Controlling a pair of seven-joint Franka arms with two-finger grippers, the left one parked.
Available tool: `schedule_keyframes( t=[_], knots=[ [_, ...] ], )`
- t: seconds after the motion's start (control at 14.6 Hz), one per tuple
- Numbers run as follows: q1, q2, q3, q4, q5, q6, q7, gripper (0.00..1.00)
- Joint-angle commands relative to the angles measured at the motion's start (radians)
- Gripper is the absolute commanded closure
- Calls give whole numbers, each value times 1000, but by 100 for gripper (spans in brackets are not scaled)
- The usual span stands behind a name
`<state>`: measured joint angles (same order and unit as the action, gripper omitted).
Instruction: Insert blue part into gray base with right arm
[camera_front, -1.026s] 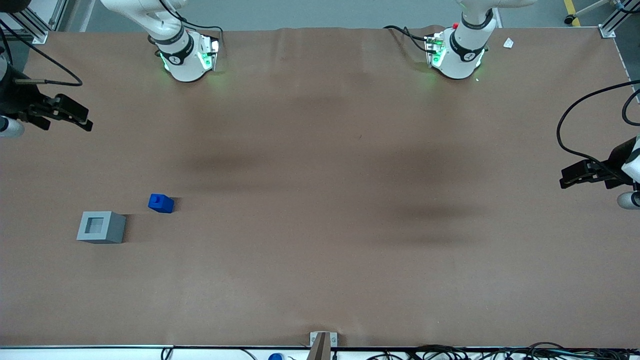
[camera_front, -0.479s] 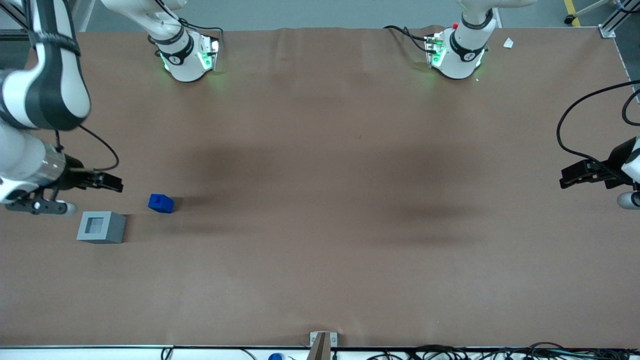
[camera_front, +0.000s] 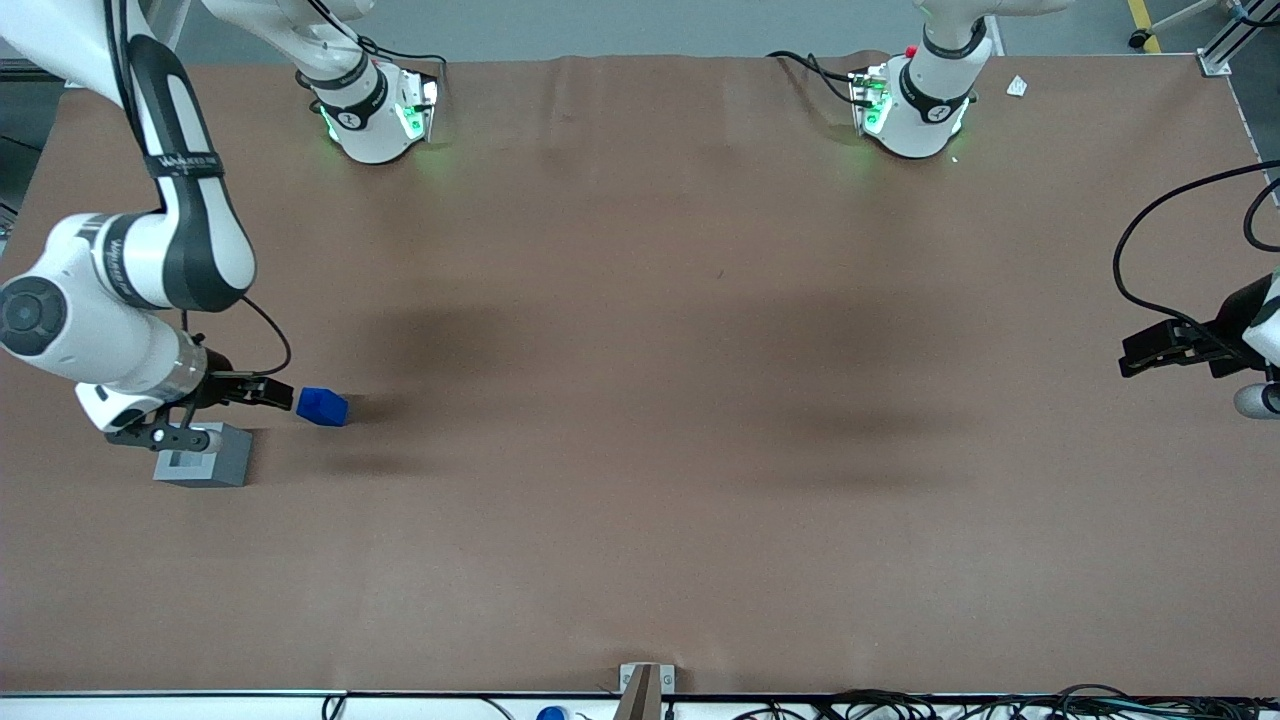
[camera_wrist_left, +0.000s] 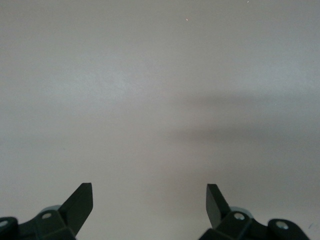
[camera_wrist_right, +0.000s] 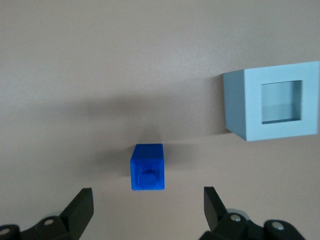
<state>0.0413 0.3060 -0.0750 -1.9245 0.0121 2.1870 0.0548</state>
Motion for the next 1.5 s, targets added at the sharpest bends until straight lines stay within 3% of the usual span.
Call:
schedule_keyframes(
  t=[0.0, 0.27, 0.89, 1.03, 1.09, 1.16, 1.23, 1.44],
  knots=[
    [-3, -5, 8, -112, 0, 133, 16, 9],
    [-1, 41, 9, -151, 5, 203, 17, 22],
    [11, 96, 11, -151, 28, 227, 17, 38],
    [11, 104, 11, -149, 28, 231, 16, 51],
    [9, 105, 11, -149, 28, 231, 16, 65],
    [9, 105, 11, -146, 28, 228, 16, 84],
    [3, 105, 11, -139, 28, 220, 17, 96],
    [-9, 97, 8, -90, 28, 197, 13, 100]
  ],
)
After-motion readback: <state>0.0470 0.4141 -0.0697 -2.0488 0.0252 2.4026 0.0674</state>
